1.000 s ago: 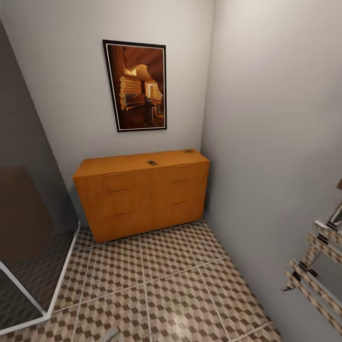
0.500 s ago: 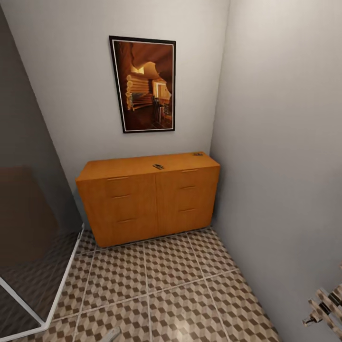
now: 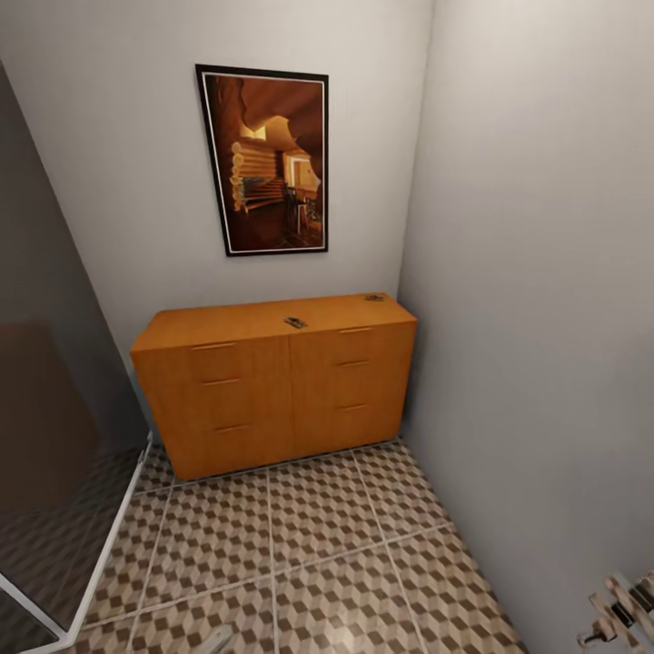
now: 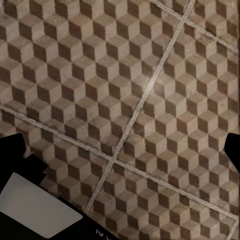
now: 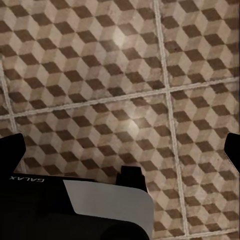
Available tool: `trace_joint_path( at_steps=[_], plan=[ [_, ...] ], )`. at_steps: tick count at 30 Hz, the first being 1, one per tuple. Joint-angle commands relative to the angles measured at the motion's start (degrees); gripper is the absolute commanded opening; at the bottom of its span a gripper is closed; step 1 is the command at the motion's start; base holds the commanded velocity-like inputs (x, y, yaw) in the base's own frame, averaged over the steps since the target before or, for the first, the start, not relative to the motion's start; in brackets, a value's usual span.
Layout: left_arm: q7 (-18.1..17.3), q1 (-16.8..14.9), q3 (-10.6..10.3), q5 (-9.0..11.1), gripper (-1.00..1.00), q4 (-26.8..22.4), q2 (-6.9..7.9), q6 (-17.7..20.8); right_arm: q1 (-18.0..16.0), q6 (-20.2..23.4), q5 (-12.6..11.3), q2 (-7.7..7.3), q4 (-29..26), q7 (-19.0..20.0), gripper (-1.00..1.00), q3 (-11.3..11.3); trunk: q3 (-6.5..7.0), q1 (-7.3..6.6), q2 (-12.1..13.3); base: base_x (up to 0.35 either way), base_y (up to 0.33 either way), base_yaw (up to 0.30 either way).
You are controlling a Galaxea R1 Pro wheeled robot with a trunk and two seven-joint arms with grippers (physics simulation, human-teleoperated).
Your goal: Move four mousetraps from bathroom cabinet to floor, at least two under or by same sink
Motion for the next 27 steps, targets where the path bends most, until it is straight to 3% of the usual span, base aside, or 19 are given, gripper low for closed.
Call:
trace_joint_path(
  at_steps=[1,18,27],
  plan=[
    [0.27,-0.03,-0.48,0.34,1.00,0.00,-0.02,-0.13,-0.12,-0.51,-0.47,-0.03,-0.24,-0.16,1.00,0.49,-0.06,0.02,-0.04,0.121,-0.083,0.000],
    [0.28,-0.03,-0.48,0.39,1.00,0.00,-0.01,-0.14,0.13,-0.74,-0.42,0.00,-0.24,-0.12,1.00,0.52,-0.06,0.02,-0.04,0.024,-0.012,0.000],
    [0.28,-0.03,-0.48,0.39,1.00,0.00,-0.01,-0.14,0.14,-0.74,-0.46,0.00,-0.24,-0.12,1.00,0.50,-0.06,0.02,-0.04,0.195,0.052,0.000]
  ],
)
